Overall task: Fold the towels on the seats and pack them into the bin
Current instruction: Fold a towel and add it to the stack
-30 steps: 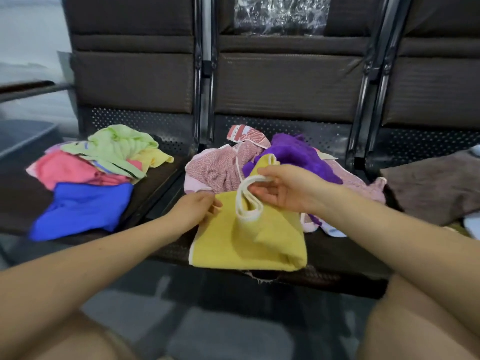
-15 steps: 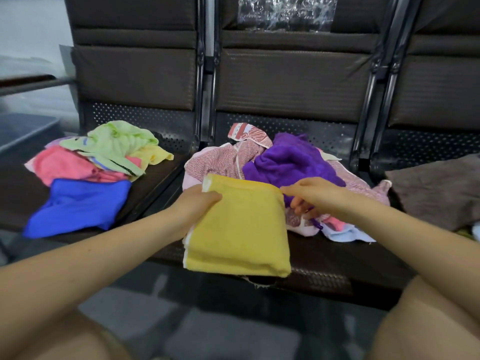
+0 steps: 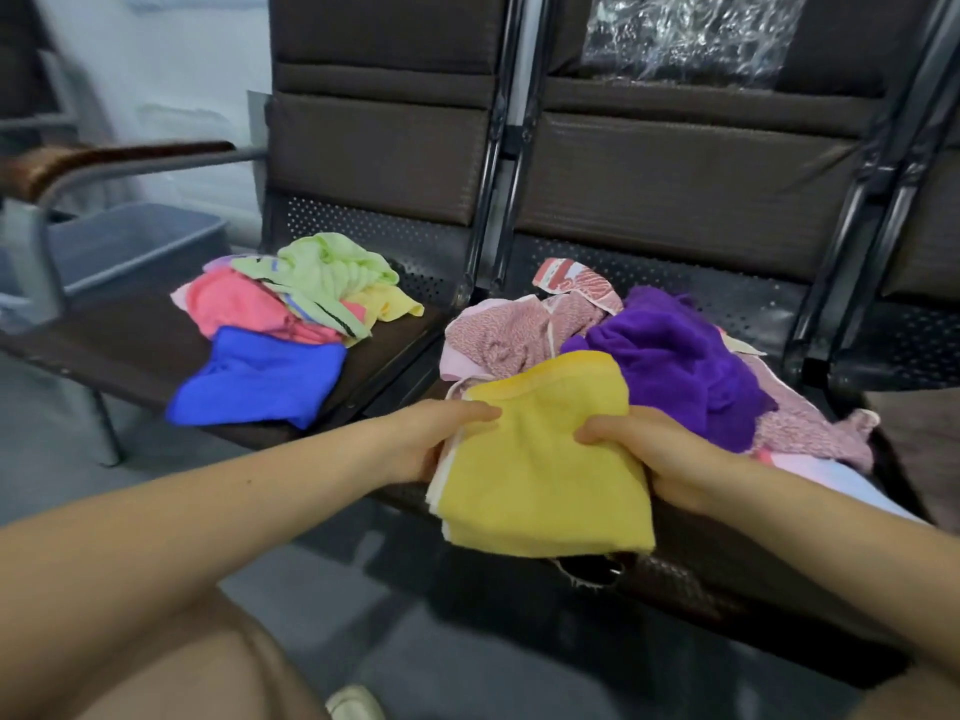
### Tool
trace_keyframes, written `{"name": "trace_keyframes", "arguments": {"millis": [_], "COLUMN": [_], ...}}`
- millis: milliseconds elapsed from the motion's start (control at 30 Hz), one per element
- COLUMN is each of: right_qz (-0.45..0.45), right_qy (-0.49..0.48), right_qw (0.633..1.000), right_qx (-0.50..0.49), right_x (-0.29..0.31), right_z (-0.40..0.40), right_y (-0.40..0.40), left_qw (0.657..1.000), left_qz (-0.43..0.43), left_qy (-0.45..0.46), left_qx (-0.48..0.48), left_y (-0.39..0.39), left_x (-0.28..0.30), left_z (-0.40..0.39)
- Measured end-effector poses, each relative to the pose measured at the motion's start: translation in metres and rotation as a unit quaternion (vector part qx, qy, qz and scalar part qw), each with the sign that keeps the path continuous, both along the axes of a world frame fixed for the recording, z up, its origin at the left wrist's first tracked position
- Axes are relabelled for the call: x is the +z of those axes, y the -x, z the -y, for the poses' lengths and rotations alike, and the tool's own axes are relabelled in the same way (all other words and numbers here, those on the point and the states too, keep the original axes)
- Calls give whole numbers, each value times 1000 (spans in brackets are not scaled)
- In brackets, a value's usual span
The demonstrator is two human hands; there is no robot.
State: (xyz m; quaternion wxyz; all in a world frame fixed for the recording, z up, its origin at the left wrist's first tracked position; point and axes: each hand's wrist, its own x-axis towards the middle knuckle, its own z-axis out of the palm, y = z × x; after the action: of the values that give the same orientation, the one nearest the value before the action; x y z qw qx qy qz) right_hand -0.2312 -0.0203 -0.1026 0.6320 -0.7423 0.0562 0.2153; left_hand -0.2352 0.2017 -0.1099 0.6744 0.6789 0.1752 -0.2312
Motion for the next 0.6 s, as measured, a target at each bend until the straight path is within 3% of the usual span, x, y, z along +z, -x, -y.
{"name": "trace_keyframes", "arguments": {"millis": [100, 267, 333, 400, 467, 600], "right_qz": [28, 46, 60, 67, 74, 58], "right_qy": [-35, -79, -100, -122, -127, -142], "right_qw": [999, 995, 992, 990, 989, 986], "right_qx": [-8, -40, -44, -30, -16, 64], "right_x": [17, 42, 44, 41, 32, 3], "right_z": [-17, -59, -87, -122, -162, -245], "right_y": [0, -31, -50, -66, -77, -89], "left_qw": [999, 993, 982, 948, 907, 847], "left_qz": [14, 113, 175, 237, 259, 261], "left_qy": [26, 26, -47, -190, -301, -420], "left_qx": [-40, 27, 50, 93, 141, 197], "left_y": [2, -6, -7, -10, -17, -17], "left_x": [5, 34, 51, 65, 71, 53], "left_z": [-6, -42, -67, -96, -133, -217]}}
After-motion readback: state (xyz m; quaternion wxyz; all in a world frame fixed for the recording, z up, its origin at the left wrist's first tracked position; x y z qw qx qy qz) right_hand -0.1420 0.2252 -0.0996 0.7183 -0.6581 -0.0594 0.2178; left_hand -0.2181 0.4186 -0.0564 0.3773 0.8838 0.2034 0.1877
